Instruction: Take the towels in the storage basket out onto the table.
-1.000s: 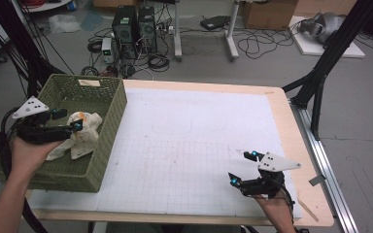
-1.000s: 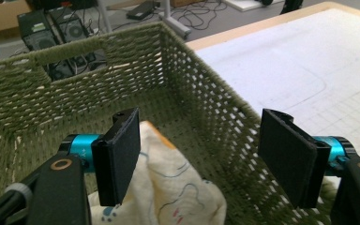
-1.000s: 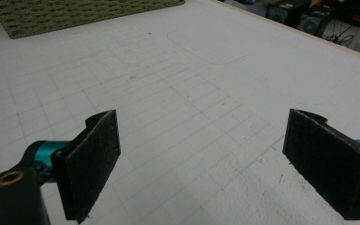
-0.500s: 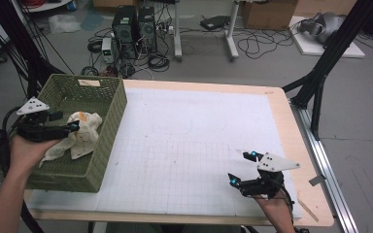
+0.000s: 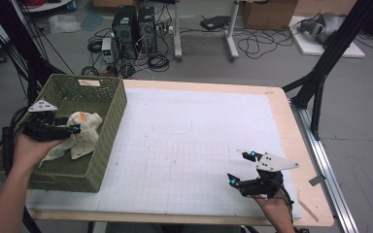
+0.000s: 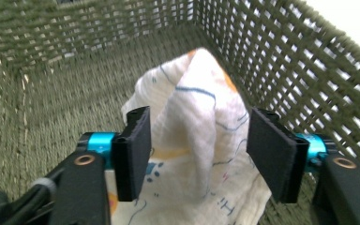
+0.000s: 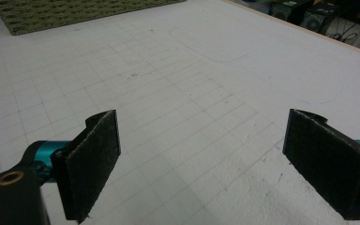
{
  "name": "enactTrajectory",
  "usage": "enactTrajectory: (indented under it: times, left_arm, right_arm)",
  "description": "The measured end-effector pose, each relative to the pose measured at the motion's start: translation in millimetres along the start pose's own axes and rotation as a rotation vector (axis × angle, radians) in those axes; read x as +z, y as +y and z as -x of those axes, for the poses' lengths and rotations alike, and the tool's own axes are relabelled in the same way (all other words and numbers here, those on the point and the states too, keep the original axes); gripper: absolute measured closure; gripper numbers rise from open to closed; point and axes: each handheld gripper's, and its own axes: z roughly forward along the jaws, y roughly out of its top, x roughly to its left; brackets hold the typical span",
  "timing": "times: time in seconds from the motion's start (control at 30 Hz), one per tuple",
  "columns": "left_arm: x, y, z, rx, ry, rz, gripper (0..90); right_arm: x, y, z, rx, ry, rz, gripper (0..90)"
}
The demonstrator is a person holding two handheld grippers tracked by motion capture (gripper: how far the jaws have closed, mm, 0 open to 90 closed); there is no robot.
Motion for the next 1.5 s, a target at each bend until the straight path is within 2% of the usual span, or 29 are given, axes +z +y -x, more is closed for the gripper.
enactTrajectory:
  times: [0.03, 0.07, 0.13, 0.23, 0.27, 0.3, 0.37, 0.43, 0.57, 0.8, 1.3, 1.5]
  left_arm:
    - [1.0, -0.4, -0.2, 0.001, -0.006, -0.009, 45.2]
    - [1.9, -0.8, -0.1, 0.004, -0.008, -0.021, 51.6]
    - [3.6, -1.2, -0.2, 0.009, -0.016, -0.042, 54.3]
    - [5.5, -1.8, -0.5, 0.014, -0.025, -0.06, 65.8]
    - [5.6, -1.9, -0.7, 0.015, -0.026, -0.063, 72.8]
    - [5.7, -2.0, -1.0, 0.014, -0.029, -0.063, 72.8]
    - [5.4, -2.1, -1.0, 0.018, -0.03, -0.063, 80.6]
    - [4.7, -2.0, -1.1, 0.019, -0.038, -0.059, 83.8]
    - [1.4, -0.8, -0.8, 0.021, -0.048, -0.037, 85.2]
    - [-11.1, 2.2, -1.5, 0.009, -0.043, 0.035, 85.8]
    - [-50.3, 9.7, -2.6, -0.007, -0.047, 0.192, 86.1]
    - [-69.6, 18.8, -1.6, 0.004, -0.039, 0.24, 86.1]
  right_arm:
    - [0.0, 0.0, 0.0, 0.0, 0.0, 0.0, 10.6]
    - [0.3, 0.0, -0.2, 0.001, 0.0, 0.001, 10.6]
    - [0.4, 0.1, -0.3, 0.001, 0.0, 0.0, 10.6]
    - [0.9, 0.2, 0.2, -0.004, 0.002, 0.002, 10.6]
    - [0.9, 0.2, 0.2, -0.004, 0.002, 0.002, 10.6]
    - [0.9, 0.2, 0.2, -0.004, 0.002, 0.002, 10.6]
    - [1.2, 0.1, 0.5, -0.005, 0.003, 0.0, 10.6]
    - [1.1, 0.2, 0.5, -0.006, 0.002, 0.0, 10.6]
    - [1.5, 0.2, 0.5, -0.005, 0.004, -0.002, 10.6]
    - [1.8, 0.4, -0.1, 0.001, 0.002, -0.002, 10.6]
    - [3.4, 0.5, 0.6, -0.004, 0.004, -0.003, 10.6]
    - [4.0, 0.8, 0.2, -0.004, 0.006, -0.007, 10.6]
